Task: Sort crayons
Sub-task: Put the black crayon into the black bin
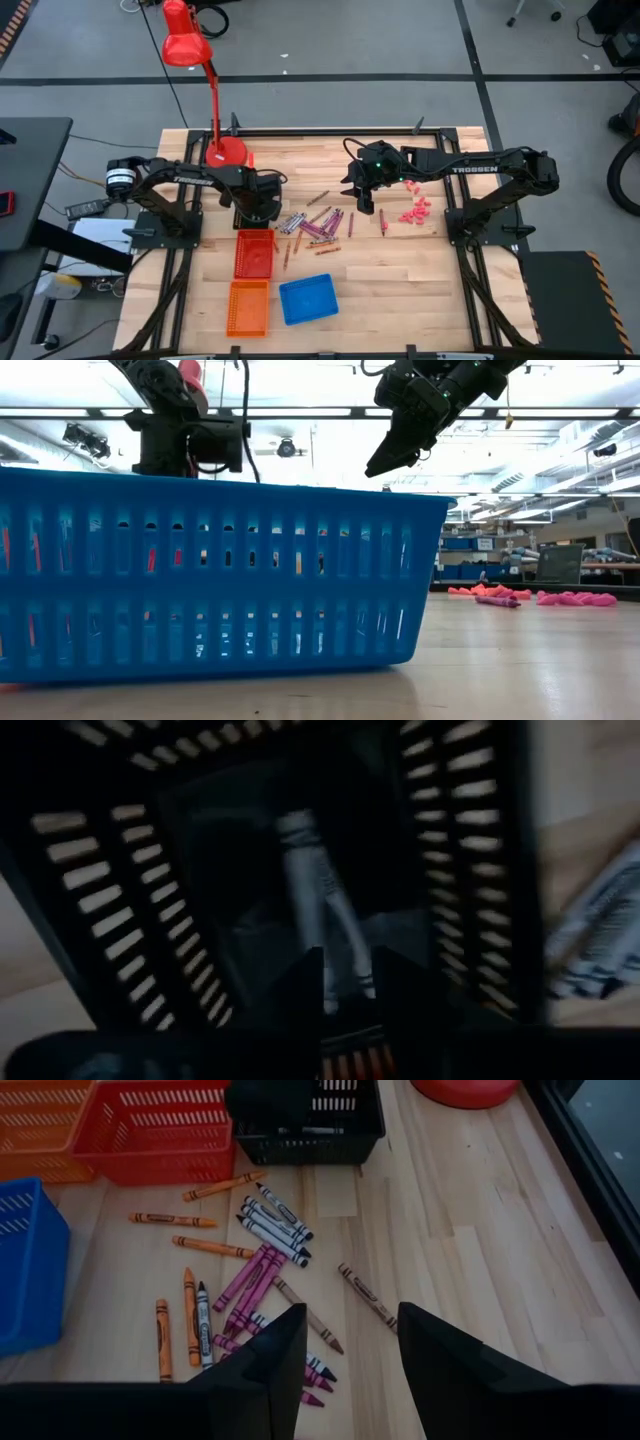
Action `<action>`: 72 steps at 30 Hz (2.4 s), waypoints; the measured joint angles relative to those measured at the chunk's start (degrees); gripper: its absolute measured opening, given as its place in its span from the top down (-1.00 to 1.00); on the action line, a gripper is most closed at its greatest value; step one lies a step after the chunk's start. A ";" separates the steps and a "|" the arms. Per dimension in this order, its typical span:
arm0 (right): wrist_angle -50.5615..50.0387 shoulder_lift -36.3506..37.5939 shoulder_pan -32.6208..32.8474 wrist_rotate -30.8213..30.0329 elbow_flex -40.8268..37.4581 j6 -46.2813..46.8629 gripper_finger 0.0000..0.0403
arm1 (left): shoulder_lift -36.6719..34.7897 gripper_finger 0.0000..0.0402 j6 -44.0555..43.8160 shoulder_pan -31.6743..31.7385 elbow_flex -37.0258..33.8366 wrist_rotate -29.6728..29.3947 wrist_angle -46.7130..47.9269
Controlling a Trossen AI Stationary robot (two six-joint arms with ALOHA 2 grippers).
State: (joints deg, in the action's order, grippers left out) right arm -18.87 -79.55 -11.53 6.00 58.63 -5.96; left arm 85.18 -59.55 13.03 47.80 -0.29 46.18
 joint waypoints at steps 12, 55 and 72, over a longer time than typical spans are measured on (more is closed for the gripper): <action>0.50 0.00 0.00 -0.26 0.00 -0.04 0.20 | -0.87 0.46 3.53 -2.09 9.10 -0.03 -8.17; 2.45 0.02 0.15 -0.32 0.09 1.92 0.20 | 23.68 0.35 30.47 -5.17 24.18 -2.26 0.87; 2.45 0.02 0.15 -0.32 0.09 1.96 0.20 | 24.54 0.35 35.18 -5.78 24.00 -2.45 1.69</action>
State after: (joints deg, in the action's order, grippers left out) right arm -16.43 -79.53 -11.38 5.67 58.72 -4.00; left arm 109.72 -24.37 7.25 71.80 -2.74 47.87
